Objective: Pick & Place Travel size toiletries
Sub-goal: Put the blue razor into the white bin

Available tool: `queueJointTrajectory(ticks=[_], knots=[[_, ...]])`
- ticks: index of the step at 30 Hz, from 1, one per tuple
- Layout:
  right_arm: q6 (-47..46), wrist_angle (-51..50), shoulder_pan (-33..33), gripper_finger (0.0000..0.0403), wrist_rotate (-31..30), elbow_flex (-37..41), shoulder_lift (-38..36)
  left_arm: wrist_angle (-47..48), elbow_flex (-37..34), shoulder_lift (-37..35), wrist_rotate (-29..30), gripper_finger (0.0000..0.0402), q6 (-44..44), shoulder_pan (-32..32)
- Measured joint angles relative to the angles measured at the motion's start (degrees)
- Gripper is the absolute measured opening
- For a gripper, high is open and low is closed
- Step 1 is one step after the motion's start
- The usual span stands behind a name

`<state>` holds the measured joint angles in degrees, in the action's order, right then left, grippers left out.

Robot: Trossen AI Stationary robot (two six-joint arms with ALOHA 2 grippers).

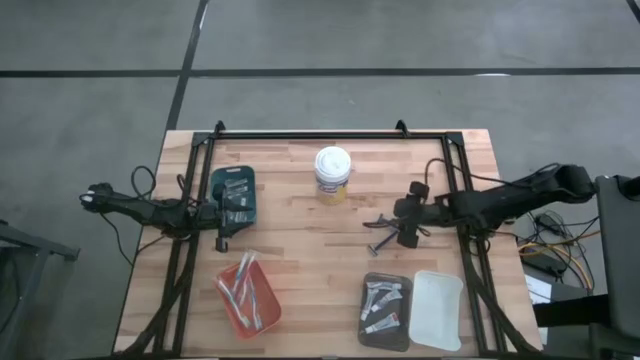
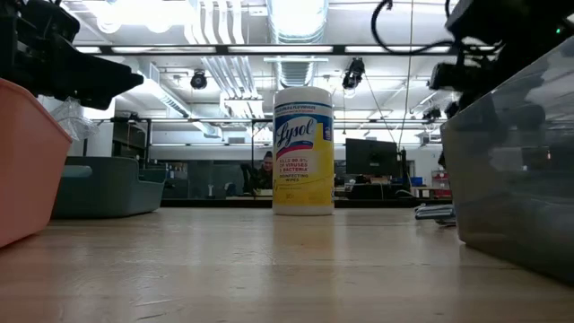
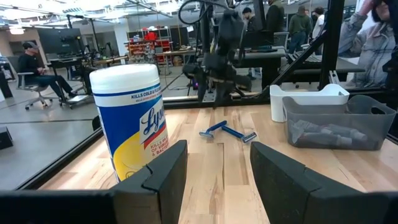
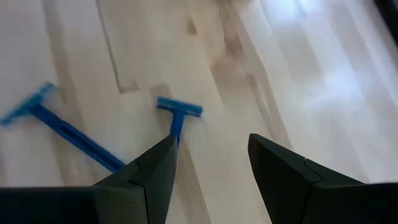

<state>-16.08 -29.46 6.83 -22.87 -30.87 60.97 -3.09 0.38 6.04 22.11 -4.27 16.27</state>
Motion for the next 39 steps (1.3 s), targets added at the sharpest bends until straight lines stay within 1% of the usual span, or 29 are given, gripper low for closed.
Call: queueJointTrajectory(ticks=[8, 13, 23, 27, 30, 32, 39], knots=[[-3.84, 1.82, -0.74, 0.0196, 1.01, 0.5, 7.39, 0.04, -0.02, 0.0, 0.02, 0.0181, 0.0, 0.0], [-3.6, 5.28, -0.74, 0.0196, 3.81, 0.5, 10.44, 0.07, -0.02, 0.0, 0.02, 0.0181, 0.0, 0.0], [-3.45, 7.85, -0.97, 0.0196, 4.02, 0.91, 16.88, 0.09, -0.02, 0.0, 0.06, 0.0181, 0.0, 0.0], [-1.64, 8.23, -1.61, 0.0193, 4.85, 0.9, 18.8, 0.09, -0.02, 0.06, 0.09, 0.0182, 0.0, -0.01], [-0.11, 8.64, -2.35, 0.0176, 7.18, 0.87, 19.5, 0.09, -0.02, 0.07, 0.07, 0.0181, 0.0, -0.04], [0.54, 8.74, -2.96, 0.0155, 8.43, 0.87, 19.22, 0.09, -0.02, 0.07, 0.07, 0.0181, 0.0, -0.04], [3.24, 8.31, -5.82, 0.006, 12.55, 1.26, 16.1, 0.09, -0.02, 0.07, 0.07, 0.0182, 0.0, -0.04]])
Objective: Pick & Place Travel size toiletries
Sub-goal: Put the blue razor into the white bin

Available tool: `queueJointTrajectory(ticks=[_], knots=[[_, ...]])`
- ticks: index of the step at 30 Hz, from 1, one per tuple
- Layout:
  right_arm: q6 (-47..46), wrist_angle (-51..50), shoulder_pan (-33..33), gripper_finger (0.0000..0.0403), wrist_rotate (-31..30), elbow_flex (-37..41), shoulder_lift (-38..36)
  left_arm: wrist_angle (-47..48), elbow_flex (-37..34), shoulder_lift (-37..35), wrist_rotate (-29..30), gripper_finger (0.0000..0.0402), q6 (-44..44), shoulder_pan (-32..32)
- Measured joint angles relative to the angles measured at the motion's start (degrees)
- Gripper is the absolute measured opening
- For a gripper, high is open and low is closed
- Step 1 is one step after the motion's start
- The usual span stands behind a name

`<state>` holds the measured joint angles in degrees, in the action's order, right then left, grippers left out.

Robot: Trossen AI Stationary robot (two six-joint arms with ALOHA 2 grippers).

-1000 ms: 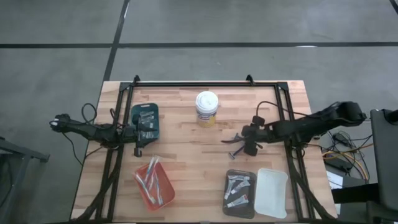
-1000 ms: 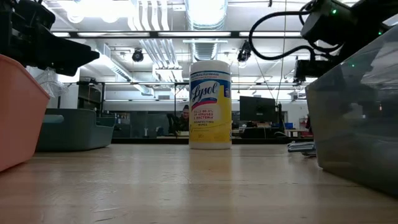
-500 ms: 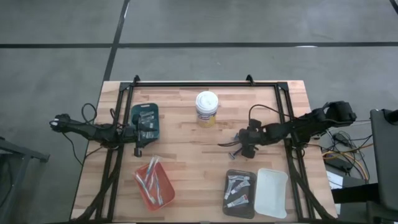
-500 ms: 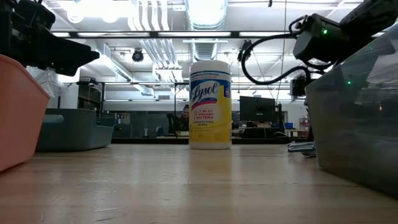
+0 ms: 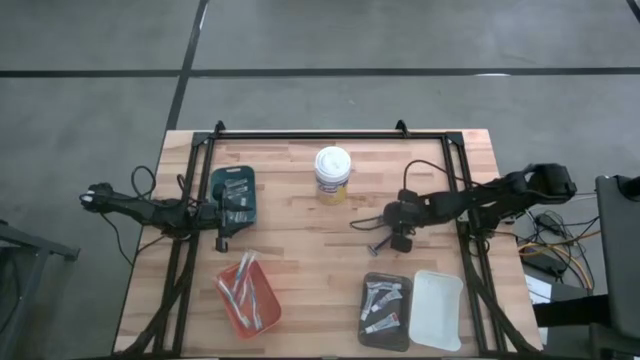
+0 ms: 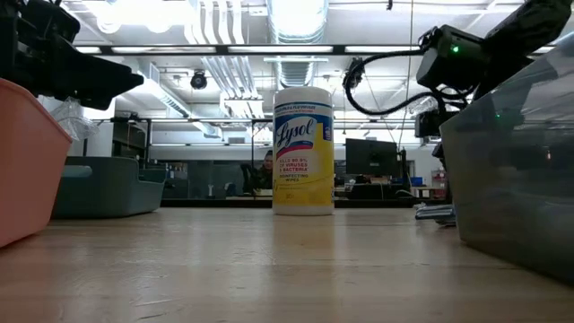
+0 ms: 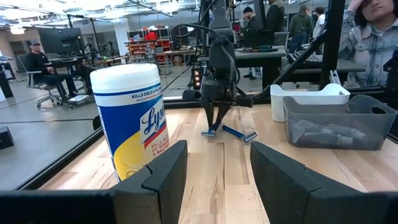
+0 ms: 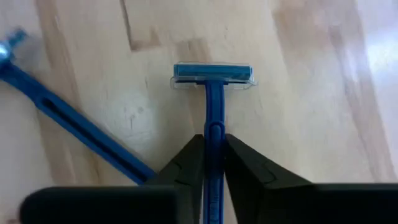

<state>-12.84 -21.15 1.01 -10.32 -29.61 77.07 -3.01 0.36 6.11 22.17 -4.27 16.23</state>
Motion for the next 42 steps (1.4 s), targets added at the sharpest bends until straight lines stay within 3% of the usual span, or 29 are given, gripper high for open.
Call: queueJointTrajectory(ticks=[5, 14, 28, 35, 42], knots=[[1.87, 0.25, -1.89, 0.0022, 2.48, 0.0, -2.55, 0.0, 0.0, 0.02, 0.0, 0.0181, 0.0, 0.02], [3.63, -1.64, -2.99, 0.0033, 3.52, 0.0, -9.77, 0.0, 0.0, 0.02, -0.01, 0.0181, 0.0, 0.07], [-3.84, -9.54, -2.65, 0.0033, 6.62, -0.04, -26.96, 0.02, 0.0, 0.04, -0.01, 0.0181, 0.0, 0.04], [-6.56, -10.24, -0.55, 0.0033, 9.35, -0.33, -32.62, 0.02, 0.0, 0.04, -0.02, 0.0181, 0.0, 0.04], [-10.02, -10.32, 5.74, 0.0033, 9.48, -2.42, -33.63, 0.02, 0.0, 0.04, -0.02, 0.0182, 0.02, 0.0]])
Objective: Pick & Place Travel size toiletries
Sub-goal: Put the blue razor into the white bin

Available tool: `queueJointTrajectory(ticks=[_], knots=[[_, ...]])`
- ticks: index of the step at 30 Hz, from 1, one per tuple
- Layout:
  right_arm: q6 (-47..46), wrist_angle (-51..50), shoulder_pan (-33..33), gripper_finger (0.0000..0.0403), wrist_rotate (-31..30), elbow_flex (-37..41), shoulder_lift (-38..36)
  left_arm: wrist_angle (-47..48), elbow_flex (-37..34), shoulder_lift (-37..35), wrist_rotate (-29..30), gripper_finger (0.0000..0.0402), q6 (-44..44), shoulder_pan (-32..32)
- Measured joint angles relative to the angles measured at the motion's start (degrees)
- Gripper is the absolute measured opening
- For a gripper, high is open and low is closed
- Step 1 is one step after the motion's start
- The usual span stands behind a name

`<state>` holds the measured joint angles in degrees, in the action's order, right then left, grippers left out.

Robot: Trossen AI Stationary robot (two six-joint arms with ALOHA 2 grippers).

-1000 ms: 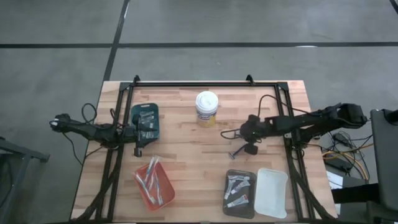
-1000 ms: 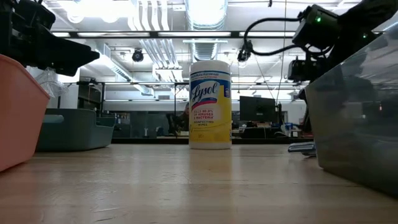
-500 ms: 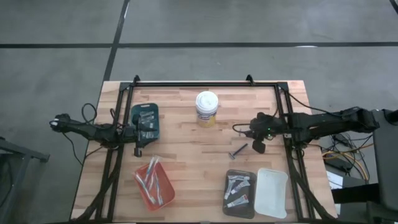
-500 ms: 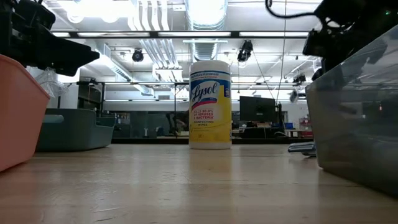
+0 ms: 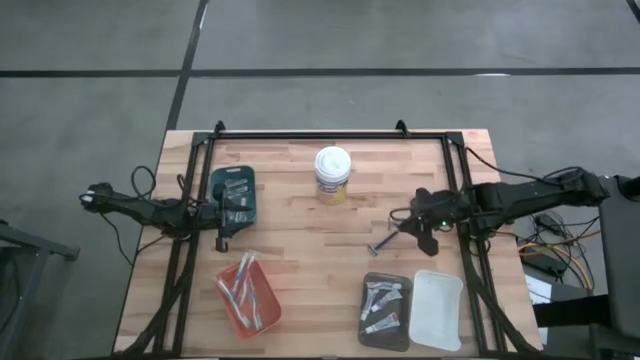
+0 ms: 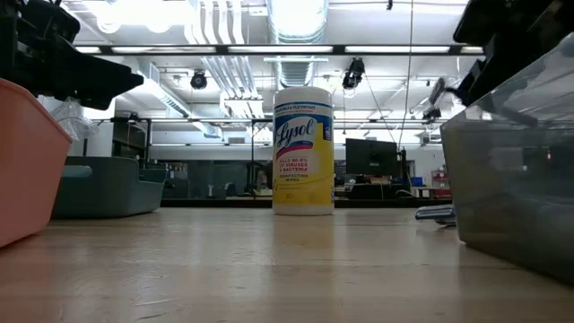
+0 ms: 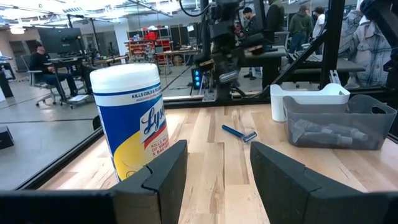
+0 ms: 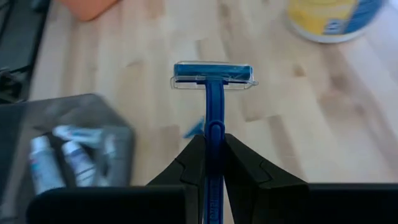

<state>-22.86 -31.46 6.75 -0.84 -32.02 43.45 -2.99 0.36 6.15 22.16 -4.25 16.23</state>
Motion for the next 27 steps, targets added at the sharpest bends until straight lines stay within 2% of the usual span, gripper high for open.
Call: queueJointTrajectory(ticks=[10, 16, 27], knots=[[-10.47, 0.01, 14.91, 0.0033, -0.01, -1.37, 0.87, -0.02, 0.0, 0.0, 0.0, 0.0181, -0.02, 0.02], [-23.57, 0.37, 26.3, 0.0034, -1.85, -1.32, 1.87, -0.02, 0.0, 0.0, 0.0, 0.0181, -0.01, 0.02], [-46.32, 3.74, 48.64, 0.0034, -9.0, -1.23, 9.86, -0.01, 0.0, 0.0, 0.02, 0.0181, 0.0, 0.04]])
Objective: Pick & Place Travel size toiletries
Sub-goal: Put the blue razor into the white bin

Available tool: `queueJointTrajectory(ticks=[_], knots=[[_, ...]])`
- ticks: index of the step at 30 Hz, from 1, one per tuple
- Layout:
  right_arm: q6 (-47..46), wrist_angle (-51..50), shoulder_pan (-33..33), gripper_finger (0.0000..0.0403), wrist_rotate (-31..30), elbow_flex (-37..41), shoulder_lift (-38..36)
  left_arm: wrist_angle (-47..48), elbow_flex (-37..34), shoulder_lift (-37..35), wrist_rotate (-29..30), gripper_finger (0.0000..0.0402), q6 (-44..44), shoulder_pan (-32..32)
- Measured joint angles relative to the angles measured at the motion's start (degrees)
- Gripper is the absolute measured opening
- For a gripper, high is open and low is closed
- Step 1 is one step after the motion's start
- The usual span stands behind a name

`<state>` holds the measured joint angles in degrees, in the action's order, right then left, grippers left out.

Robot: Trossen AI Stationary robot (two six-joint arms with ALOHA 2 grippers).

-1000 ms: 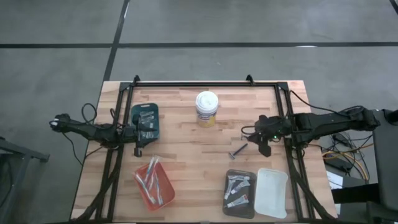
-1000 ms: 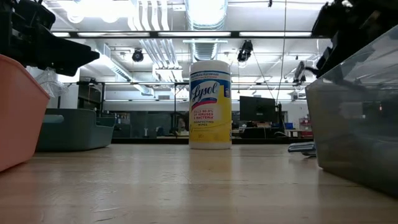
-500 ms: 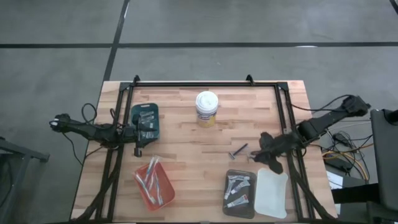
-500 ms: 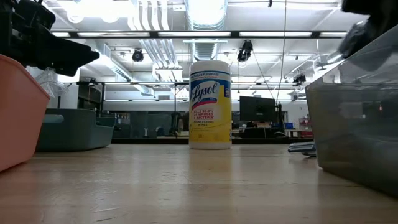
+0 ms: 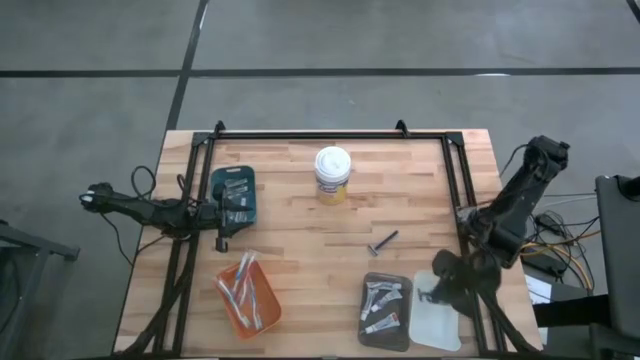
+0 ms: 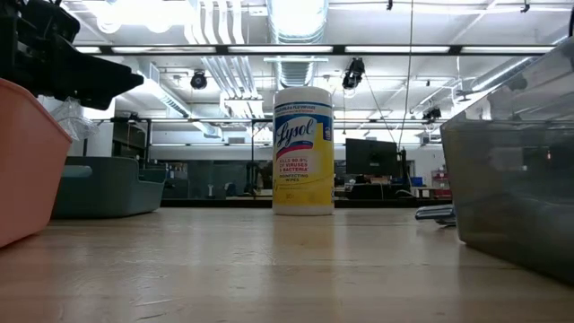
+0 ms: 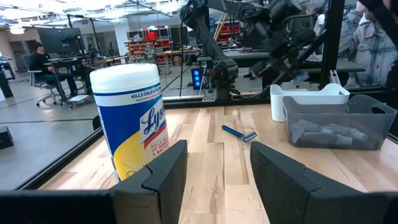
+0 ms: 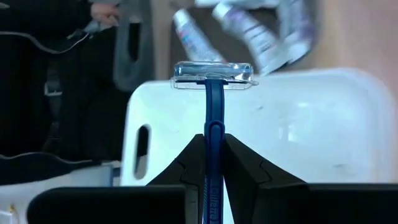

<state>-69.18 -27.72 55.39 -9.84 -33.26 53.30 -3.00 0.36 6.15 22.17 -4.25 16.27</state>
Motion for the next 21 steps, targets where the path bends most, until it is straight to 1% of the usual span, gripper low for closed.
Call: queueJointTrajectory(ticks=[4, 10, 15, 19, 21], knots=[[-3.55, 2.7, 4.81, 0.0034, -2.9, -0.22, 3.16, 0.0, 0.0, 0.0, -0.02, 0.0182, -0.02, 0.0], [-7.18, 2.74, 6.02, 0.0042, -3.6, -0.37, 6.86, 0.0, 0.0, 0.0, -0.01, 0.0182, -0.01, 0.0], [-9.86, 0.08, 5.84, 0.0069, -3.52, -0.2, 8.67, 0.0, 0.0, 0.0, -0.01, 0.0182, -0.02, 0.0], [-13.19, -2.26, 5.84, 0.0096, -3.42, -0.17, 8.51, 0.0, 0.0, 0.0, -0.02, 0.0181, -0.02, 0.0], [-13.14, -2.35, 5.84, 0.0109, -3.42, -0.15, 7.96, 0.0, 0.0, 0.0, -0.01, 0.0182, -0.02, 0.0]])
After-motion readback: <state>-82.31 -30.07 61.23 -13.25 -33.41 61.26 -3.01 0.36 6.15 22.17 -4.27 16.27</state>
